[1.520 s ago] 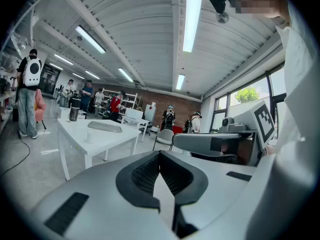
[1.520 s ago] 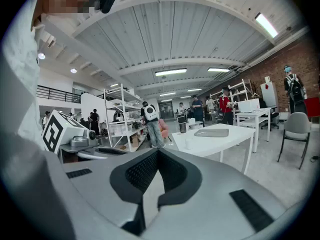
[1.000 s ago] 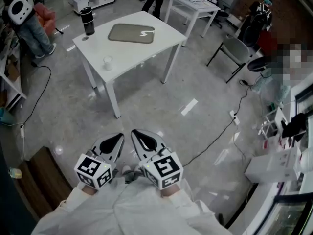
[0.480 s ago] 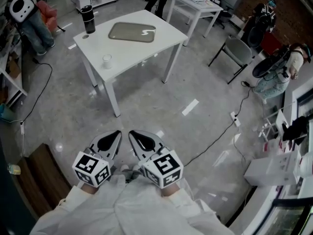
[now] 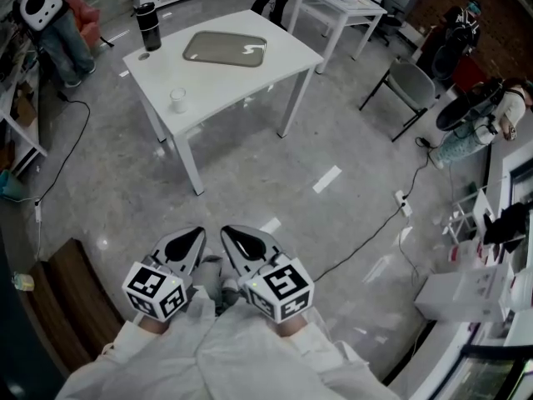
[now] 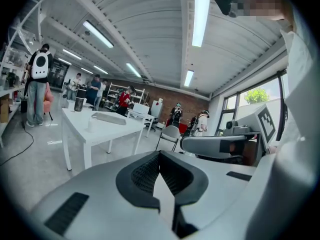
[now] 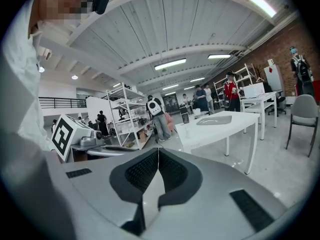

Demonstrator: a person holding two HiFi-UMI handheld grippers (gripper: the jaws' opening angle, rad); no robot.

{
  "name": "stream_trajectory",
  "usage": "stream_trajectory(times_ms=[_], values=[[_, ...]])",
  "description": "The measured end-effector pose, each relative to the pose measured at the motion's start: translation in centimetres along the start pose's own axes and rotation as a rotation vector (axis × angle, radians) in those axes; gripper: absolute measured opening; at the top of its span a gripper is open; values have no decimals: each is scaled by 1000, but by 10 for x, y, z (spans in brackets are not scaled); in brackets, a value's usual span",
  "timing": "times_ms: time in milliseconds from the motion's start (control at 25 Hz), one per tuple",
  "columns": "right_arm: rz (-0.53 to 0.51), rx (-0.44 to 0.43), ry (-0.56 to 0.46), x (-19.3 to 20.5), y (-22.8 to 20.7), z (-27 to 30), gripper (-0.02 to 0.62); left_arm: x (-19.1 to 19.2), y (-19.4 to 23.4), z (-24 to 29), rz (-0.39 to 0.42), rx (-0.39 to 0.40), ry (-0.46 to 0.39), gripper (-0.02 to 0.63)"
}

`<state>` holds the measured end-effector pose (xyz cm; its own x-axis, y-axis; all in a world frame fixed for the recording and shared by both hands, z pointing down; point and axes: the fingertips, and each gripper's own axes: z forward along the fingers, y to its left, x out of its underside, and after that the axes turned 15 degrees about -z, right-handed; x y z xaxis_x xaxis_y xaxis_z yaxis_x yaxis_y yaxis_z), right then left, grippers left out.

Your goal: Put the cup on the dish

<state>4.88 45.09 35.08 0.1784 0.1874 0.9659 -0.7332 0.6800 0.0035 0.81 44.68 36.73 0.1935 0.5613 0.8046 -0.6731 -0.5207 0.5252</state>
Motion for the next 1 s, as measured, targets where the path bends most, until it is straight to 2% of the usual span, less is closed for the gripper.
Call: stream_trajectory(times_ms=[400,760,1000], values=[[3,22,-5,-7,-50,48,15,-38,36,47,13,7,7,8],[-36,26,-13,-42,-106,135,15,-107,92,104,41,54,17,9],[-40,66,-36,-64,-143,186,15,-155,132,135,55,78,20,8]])
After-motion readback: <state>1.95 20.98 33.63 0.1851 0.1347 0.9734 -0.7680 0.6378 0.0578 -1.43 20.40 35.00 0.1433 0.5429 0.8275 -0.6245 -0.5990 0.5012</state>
